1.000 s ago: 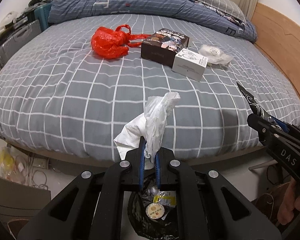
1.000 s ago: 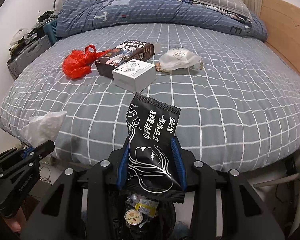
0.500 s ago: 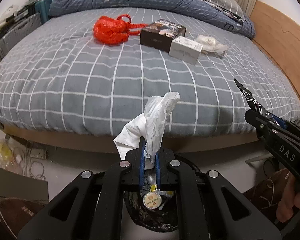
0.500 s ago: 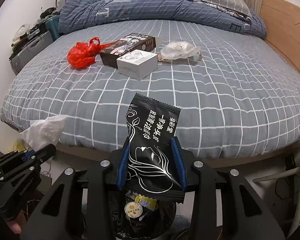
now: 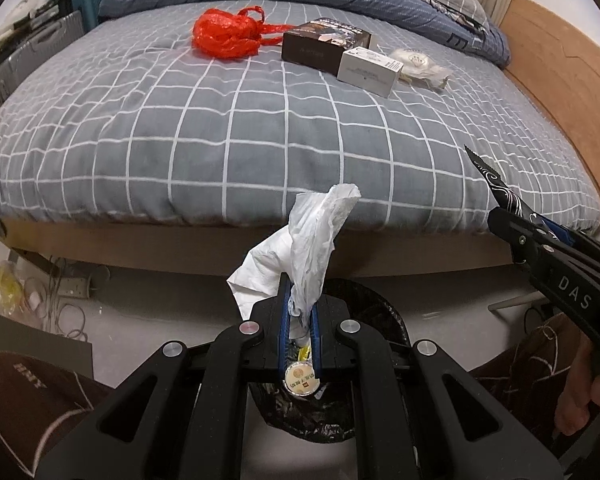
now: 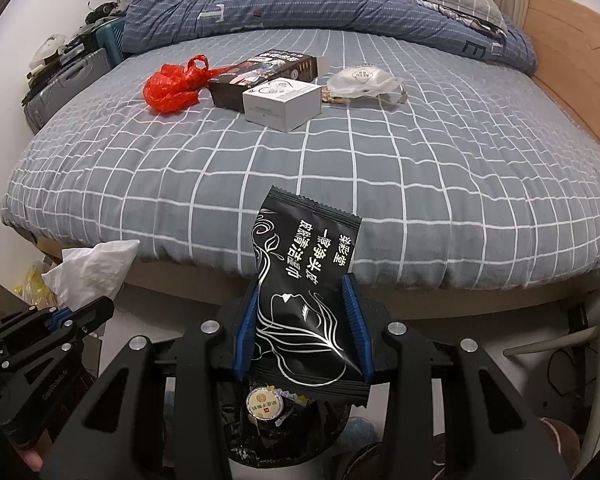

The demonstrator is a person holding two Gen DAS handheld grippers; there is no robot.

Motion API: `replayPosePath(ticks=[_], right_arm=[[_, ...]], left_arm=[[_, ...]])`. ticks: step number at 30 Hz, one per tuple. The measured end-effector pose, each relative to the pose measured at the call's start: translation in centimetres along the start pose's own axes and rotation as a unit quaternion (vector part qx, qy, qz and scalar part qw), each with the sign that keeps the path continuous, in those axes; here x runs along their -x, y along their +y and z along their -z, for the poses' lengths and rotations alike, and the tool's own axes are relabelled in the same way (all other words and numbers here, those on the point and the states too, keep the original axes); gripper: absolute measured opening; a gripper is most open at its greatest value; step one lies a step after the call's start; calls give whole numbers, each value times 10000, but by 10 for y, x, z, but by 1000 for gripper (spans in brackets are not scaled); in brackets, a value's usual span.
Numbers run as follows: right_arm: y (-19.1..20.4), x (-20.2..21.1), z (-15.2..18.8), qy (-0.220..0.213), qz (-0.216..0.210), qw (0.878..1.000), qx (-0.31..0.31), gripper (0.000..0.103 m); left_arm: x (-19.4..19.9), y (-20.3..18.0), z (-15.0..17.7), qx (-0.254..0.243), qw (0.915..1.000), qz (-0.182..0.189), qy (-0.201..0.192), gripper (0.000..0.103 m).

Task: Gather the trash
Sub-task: 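Lift the white tissue and black packet and carry both over the bin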

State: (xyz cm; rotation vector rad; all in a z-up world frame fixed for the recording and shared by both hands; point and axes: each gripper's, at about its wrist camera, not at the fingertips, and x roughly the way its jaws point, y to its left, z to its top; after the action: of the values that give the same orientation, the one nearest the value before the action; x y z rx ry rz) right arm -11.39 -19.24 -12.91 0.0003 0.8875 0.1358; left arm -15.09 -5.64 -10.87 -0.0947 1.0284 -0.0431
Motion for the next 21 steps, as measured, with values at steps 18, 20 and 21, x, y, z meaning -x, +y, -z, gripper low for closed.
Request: replayPosePath(ticks=[18,20,21], right_arm=[[9,2,36,387,-146,9991,-119,38],[11,-1,39,450,-194,9987,-137,38],[11,-2,41,471,-206,9986,-136,38]], left_arm=[[5,4,37,110,9995,89,284,8],[0,6,39,117,9993,51,338,8],[-3,8,39,132,9992,26,368,8]])
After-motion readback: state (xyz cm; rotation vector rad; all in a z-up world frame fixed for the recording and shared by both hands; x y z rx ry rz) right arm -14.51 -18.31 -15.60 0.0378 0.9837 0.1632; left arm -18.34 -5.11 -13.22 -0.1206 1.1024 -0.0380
